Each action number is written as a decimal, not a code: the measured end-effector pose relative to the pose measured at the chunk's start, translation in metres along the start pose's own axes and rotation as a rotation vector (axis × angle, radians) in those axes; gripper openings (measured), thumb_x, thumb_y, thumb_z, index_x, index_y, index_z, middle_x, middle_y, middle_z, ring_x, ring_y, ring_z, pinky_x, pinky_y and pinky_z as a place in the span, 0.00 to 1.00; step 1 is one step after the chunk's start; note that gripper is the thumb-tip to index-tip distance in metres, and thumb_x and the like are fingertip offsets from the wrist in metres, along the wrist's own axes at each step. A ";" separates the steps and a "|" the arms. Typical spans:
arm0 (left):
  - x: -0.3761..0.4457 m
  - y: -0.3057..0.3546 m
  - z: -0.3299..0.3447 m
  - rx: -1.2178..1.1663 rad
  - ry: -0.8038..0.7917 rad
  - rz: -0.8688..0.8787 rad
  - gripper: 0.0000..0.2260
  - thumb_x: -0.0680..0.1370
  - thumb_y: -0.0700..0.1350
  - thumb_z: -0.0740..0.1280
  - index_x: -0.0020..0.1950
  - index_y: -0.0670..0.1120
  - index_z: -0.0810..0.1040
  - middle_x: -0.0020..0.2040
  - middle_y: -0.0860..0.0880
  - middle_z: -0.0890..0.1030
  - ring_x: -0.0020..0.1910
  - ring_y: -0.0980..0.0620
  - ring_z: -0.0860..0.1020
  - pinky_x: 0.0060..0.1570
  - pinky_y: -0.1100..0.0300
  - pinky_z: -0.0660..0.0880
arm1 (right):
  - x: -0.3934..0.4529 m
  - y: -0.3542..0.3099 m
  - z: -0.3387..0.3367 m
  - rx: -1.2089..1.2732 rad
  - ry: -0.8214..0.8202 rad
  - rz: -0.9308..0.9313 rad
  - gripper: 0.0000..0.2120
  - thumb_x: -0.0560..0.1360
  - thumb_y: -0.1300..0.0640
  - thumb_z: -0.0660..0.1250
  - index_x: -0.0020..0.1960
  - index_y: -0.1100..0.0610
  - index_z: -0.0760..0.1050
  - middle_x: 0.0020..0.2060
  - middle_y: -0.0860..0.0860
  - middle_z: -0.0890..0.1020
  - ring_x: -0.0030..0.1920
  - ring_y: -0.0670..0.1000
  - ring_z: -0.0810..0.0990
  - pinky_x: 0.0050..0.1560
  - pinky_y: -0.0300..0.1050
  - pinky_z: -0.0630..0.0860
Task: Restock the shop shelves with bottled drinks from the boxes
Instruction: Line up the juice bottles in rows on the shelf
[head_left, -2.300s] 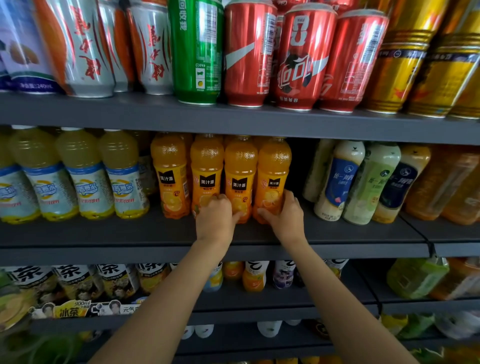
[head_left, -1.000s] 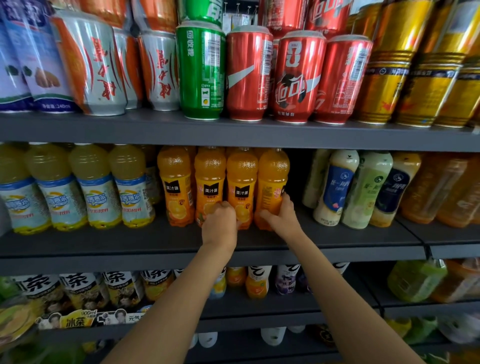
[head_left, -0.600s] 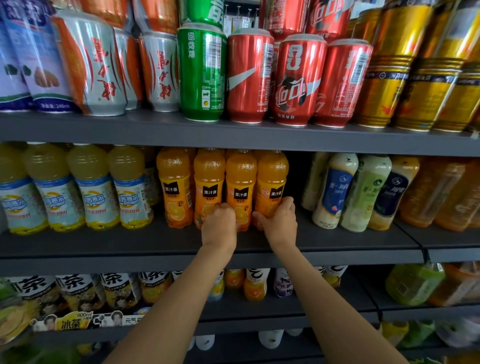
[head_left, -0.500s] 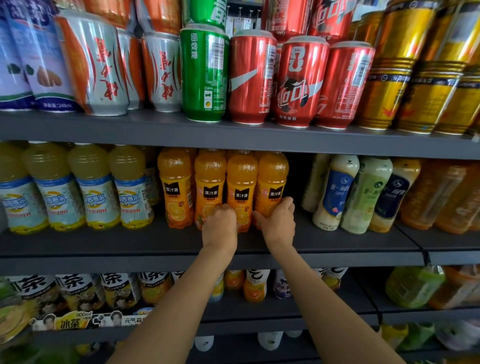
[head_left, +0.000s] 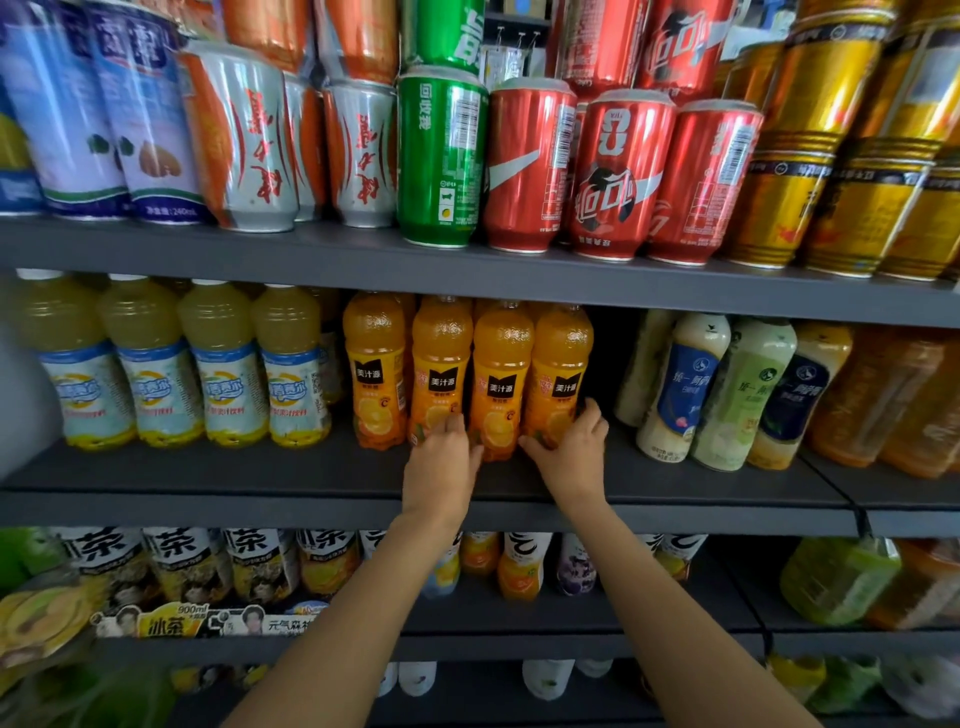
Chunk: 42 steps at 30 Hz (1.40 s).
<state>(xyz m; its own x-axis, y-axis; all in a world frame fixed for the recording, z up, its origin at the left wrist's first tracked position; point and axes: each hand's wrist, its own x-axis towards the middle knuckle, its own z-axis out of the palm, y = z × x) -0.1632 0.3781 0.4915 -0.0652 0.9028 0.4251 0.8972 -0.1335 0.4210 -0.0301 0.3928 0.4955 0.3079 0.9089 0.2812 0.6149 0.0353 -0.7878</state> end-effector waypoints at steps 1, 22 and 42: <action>-0.004 -0.008 -0.003 -0.064 0.075 0.011 0.16 0.78 0.47 0.64 0.63 0.42 0.70 0.59 0.45 0.75 0.57 0.46 0.76 0.54 0.53 0.75 | -0.005 -0.002 0.001 -0.002 0.050 -0.022 0.45 0.68 0.54 0.75 0.74 0.62 0.50 0.70 0.62 0.59 0.69 0.62 0.62 0.65 0.55 0.65; 0.024 -0.026 -0.029 0.006 -0.032 -0.201 0.20 0.74 0.52 0.69 0.57 0.40 0.73 0.55 0.43 0.78 0.55 0.44 0.77 0.49 0.55 0.74 | -0.017 -0.034 0.028 -0.014 0.155 0.014 0.50 0.69 0.53 0.73 0.76 0.57 0.41 0.73 0.59 0.53 0.71 0.61 0.57 0.65 0.56 0.66; -0.011 -0.086 -0.027 -0.119 0.113 -0.011 0.19 0.76 0.38 0.63 0.68 0.45 0.70 0.73 0.42 0.57 0.68 0.42 0.62 0.66 0.53 0.65 | -0.053 -0.046 0.071 -0.218 -0.053 -0.557 0.26 0.70 0.74 0.61 0.66 0.60 0.70 0.66 0.60 0.65 0.64 0.63 0.69 0.54 0.56 0.77</action>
<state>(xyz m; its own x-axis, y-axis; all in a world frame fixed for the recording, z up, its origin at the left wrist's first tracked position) -0.2510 0.3683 0.4719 -0.1290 0.8536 0.5047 0.8384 -0.1779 0.5152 -0.1259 0.3721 0.4781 -0.1370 0.7975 0.5876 0.8095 0.4320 -0.3976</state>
